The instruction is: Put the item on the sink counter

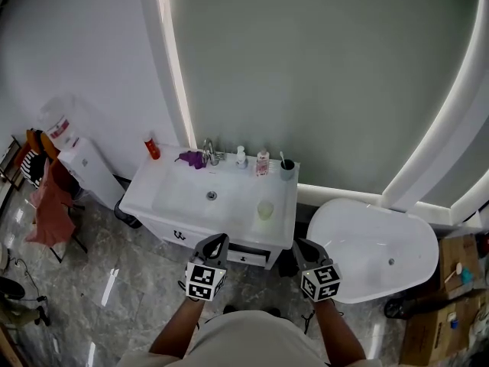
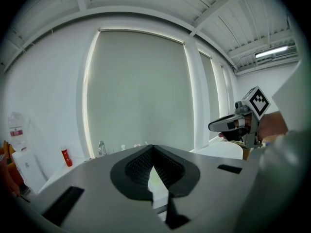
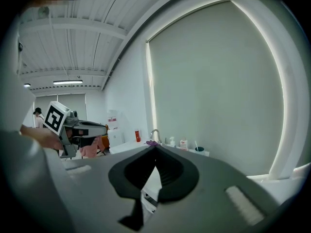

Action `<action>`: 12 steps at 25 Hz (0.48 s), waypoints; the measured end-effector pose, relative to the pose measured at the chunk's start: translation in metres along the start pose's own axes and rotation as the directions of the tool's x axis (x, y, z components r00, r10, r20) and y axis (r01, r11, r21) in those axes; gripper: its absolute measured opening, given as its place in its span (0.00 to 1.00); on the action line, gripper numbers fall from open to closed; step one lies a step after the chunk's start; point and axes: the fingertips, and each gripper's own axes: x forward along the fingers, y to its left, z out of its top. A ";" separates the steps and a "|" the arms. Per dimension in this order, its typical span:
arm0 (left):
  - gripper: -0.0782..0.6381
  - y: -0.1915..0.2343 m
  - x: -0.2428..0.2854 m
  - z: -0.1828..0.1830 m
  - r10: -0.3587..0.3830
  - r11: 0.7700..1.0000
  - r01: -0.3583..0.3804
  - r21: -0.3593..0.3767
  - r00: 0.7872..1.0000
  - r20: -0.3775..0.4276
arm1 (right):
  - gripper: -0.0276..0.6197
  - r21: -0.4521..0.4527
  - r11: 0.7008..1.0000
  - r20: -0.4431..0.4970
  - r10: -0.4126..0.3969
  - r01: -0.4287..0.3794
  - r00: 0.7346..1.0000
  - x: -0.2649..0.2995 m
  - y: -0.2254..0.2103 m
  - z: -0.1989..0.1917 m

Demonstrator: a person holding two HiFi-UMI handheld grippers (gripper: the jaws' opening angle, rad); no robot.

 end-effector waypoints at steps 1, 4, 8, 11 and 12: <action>0.12 0.000 -0.001 0.000 -0.002 1.000 0.002 -0.002 1.000 0.001 | 0.06 0.001 1.000 0.002 -0.002 0.002 1.000 0.000 0.001 0.001; 0.12 0.001 -0.002 0.000 -0.005 1.000 0.005 -0.005 1.000 0.006 | 0.06 0.009 1.000 0.008 -0.007 0.007 1.000 -0.001 0.002 0.003; 0.12 0.004 -0.002 0.000 -0.007 1.000 0.008 -0.015 1.000 0.011 | 0.06 0.012 1.000 0.019 -0.014 0.014 1.000 -0.002 0.003 0.008; 0.12 0.007 -0.004 0.000 -0.008 1.000 0.008 -0.026 1.000 0.015 | 0.06 0.010 1.000 0.024 -0.012 0.011 1.000 -0.001 0.008 0.011; 0.12 0.007 -0.005 0.000 -0.007 1.000 0.007 -0.029 1.000 0.017 | 0.06 0.009 1.000 0.024 -0.010 0.010 1.000 -0.001 0.010 0.012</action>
